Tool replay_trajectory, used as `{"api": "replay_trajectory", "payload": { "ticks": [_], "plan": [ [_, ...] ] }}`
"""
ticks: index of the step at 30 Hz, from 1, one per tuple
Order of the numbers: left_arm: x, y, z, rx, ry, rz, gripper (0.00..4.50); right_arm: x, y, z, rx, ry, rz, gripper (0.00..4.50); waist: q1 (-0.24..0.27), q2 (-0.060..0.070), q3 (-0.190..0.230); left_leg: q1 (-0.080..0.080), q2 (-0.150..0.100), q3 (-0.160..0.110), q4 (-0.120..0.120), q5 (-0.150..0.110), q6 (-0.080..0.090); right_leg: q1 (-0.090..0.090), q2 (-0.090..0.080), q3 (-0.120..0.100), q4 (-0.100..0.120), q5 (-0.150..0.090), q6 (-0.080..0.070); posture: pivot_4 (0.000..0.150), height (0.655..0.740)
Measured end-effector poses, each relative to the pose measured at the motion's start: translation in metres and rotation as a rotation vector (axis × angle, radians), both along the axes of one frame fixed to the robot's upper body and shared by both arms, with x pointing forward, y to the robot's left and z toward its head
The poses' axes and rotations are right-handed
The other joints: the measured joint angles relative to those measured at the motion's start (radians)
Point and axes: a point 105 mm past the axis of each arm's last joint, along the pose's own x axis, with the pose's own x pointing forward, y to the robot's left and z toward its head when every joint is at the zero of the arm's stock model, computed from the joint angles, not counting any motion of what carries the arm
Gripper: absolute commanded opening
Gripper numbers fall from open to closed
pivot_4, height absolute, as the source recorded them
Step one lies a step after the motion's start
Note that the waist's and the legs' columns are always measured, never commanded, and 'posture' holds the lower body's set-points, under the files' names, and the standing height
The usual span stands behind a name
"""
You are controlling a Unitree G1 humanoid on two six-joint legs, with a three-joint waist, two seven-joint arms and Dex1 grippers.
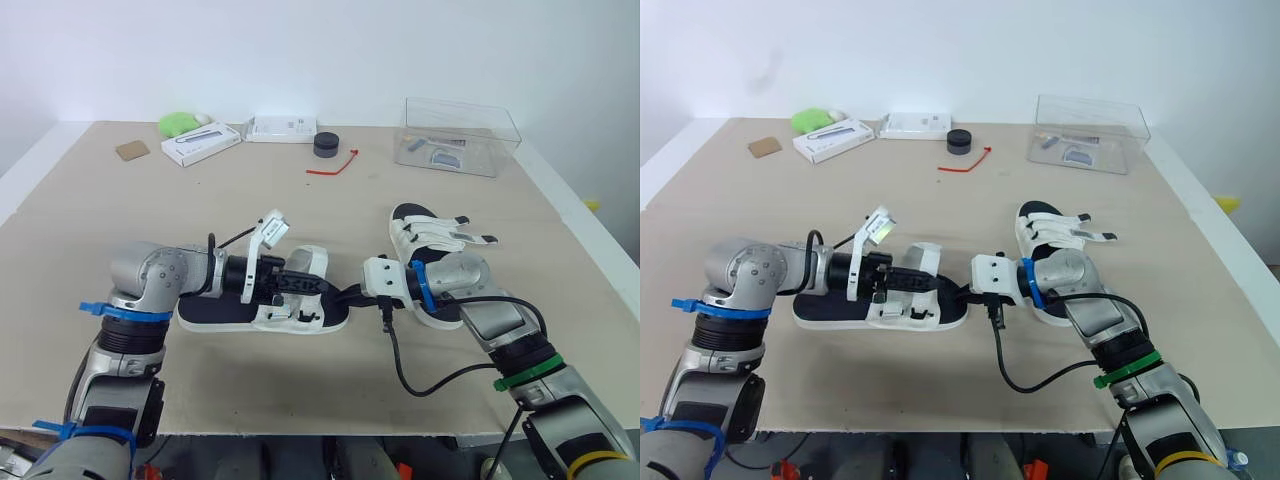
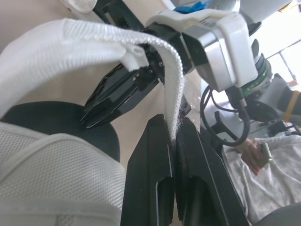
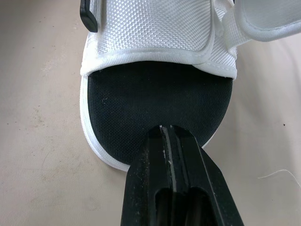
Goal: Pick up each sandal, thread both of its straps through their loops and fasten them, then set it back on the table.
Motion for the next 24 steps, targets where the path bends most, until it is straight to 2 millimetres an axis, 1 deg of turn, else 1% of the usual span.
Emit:
{"api": "replay_trajectory", "payload": {
  "ticks": [5, 9, 20, 22, 24],
  "plan": [
    [0.011, 0.000, 0.005, -0.052, -0.011, 0.056, 0.12, 0.000, 0.000, 0.000, 0.000, 0.000, 0.000, 0.00, 0.000, 0.000, 0.000, 0.000, 0.000, 0.000, 0.000, 0.000, 0.000, 0.000, 0.000, 0.000, 0.000, 0.000, 0.000, 0.150, 0.7400],
    [0.011, -0.002, 0.007, -0.062, -0.016, 0.058, 0.12, 0.000, 0.000, 0.000, 0.000, -0.001, 0.002, 0.00, 0.000, 0.000, 0.000, 0.000, 0.000, 0.000, 0.000, 0.000, 0.000, 0.000, 0.000, 0.000, 0.000, 0.000, 0.000, 0.150, 0.7400],
    [-0.007, -0.006, 0.006, -0.090, 0.041, -0.022, 0.12, -0.001, 0.000, 0.000, -0.001, -0.004, 0.003, 0.00, 0.000, 0.000, 0.000, 0.000, 0.000, 0.000, 0.000, 0.000, 0.000, 0.000, 0.000, 0.000, 0.000, 0.000, 0.000, 0.150, 0.7400],
    [-0.009, -0.003, 0.004, -0.076, 0.049, -0.023, 0.12, -0.001, 0.000, 0.000, -0.002, -0.004, 0.003, 0.00, 0.000, 0.000, 0.000, 0.000, 0.000, 0.000, 0.000, 0.000, 0.000, 0.000, 0.000, 0.000, 0.000, 0.000, 0.000, 0.150, 0.7400],
    [-0.008, 0.003, -0.004, -0.054, 0.064, 0.000, 0.12, -0.001, 0.000, 0.000, -0.003, -0.004, 0.003, 0.00, 0.000, 0.000, 0.000, 0.000, 0.000, -0.001, 0.000, 0.000, 0.000, 0.000, 0.000, 0.000, 0.000, 0.000, 0.000, 0.150, 0.7400]
  ]
}}
